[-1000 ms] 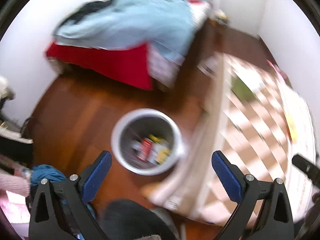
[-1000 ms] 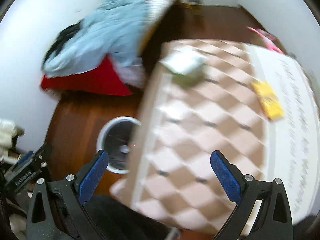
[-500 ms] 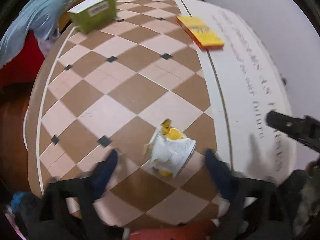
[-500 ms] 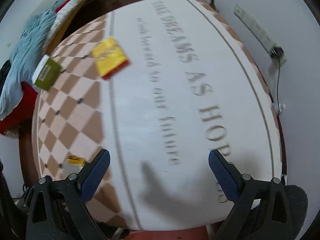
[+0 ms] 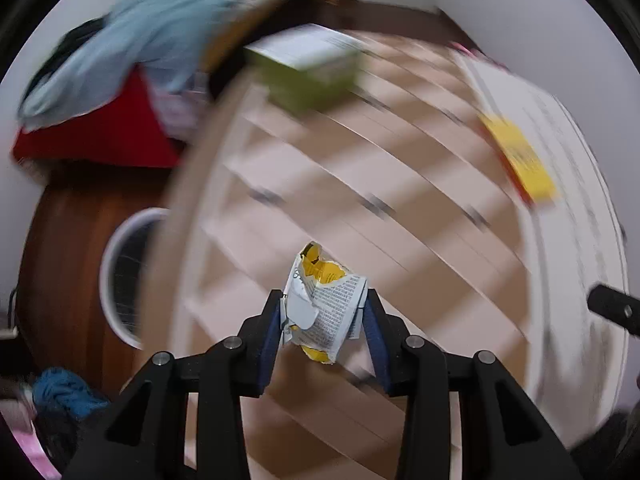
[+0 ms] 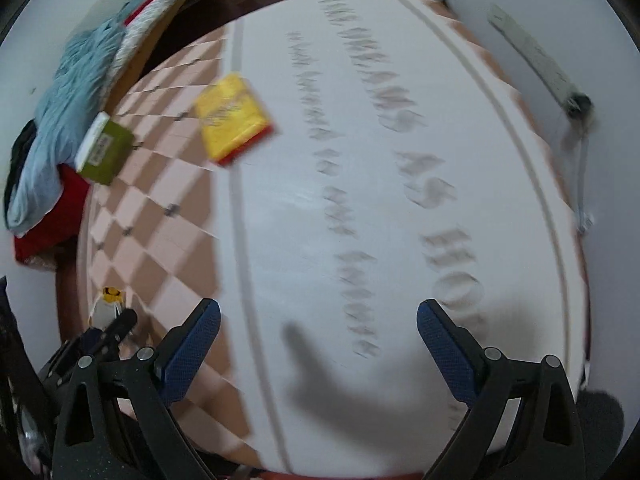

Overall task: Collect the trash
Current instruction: 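Grasp the crumpled white-yellow wrapper with the left tool while the right tool grasps the green-white medicine box, then carry the wrapper and medicine box over the trash bin and release them inside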

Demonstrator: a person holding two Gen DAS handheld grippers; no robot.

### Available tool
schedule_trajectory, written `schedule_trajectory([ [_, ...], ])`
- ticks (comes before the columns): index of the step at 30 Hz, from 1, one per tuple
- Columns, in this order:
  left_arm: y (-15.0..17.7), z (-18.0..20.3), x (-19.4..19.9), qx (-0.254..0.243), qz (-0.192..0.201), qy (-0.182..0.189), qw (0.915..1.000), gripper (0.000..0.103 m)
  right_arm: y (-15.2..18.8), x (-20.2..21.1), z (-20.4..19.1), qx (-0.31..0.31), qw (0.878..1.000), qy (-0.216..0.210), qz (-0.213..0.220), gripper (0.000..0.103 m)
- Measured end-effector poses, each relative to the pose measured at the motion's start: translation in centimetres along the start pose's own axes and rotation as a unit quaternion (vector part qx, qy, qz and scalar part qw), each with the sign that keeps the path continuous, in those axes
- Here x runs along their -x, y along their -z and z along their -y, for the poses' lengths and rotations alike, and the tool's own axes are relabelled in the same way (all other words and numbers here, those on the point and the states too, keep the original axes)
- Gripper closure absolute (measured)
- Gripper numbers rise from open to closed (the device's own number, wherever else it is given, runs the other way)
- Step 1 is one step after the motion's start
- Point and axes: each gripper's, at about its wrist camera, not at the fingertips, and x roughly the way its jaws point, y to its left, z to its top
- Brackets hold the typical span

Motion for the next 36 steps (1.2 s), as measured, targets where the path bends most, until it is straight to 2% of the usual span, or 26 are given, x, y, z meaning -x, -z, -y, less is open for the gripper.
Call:
schedule_trajectory([
  [5,-3.6,-6.4,-0.9,0.082,0.02,-0.031,0.996,0.067,-4.6,-1.0,-8.6,0.088,0.996,-0.009,-0.002,0.003],
  [9,-5.4,-9.8,-1.9,0.117,0.021,-0.039,0.9921,0.067,-9.3,-3.5,-17.4,0.181,0.984,0.002,-0.008,0.003],
  [15,-7.4,-12.9,-3.3,0.141,0.02,-0.048,0.9887,0.067,-14.1,-7.7,-27.5,0.285,0.958,0.03,-0.013,0.003],
  [18,-8.0,-13.2,-3.6,0.145,0.019,-0.047,0.9881,0.067,-15.5,-9.8,-30.8,0.32,0.946,0.05,-0.02,0.002],
  [20,-8.3,-13.5,-3.8,0.146,0.019,-0.047,0.988,0.067,-16.0,-11.0,-32.2,0.329,0.942,0.052,-0.03,0.0],
  [21,-8.5,-13.7,-4.1,0.145,0.018,-0.047,0.9881,0.067,-16.1,-11.8,-32.8,0.338,0.938,0.069,-0.033,0.0],
  [24,-8.7,-14.0,-4.2,0.146,0.017,-0.044,0.9882,0.067,-15.9,-13.3,-33.2,0.354,0.93,0.087,-0.041,0.0],
  [26,-8.5,-14.1,-4.0,0.147,0.016,-0.038,0.9883,0.067,-15.5,-13.8,-32.8,0.351,0.932,0.084,-0.037,0.002],
  [27,-8.5,-14.2,-3.8,0.145,0.017,-0.036,0.9886,0.067,-15.2,-13.6,-32.3,0.347,0.934,0.078,-0.033,0.007],
  [31,-7.6,-13.8,-2.2,0.132,0.024,-0.018,0.9908,0.067,-13.9,-11.1,-28.0,0.295,0.954,0.054,-0.025,0.007],
  [34,-6.4,-12.5,-0.7,0.115,0.023,0.009,0.993,0.067,-10.8,-8.4,-23.3,0.261,0.963,0.061,-0.015,0.007],
  [36,-5.4,-11.1,0.1,0.099,0.019,0.027,0.9946,0.067,-8.1,-7.0,-19.7,0.225,0.972,0.06,-0.026,0.007],
])
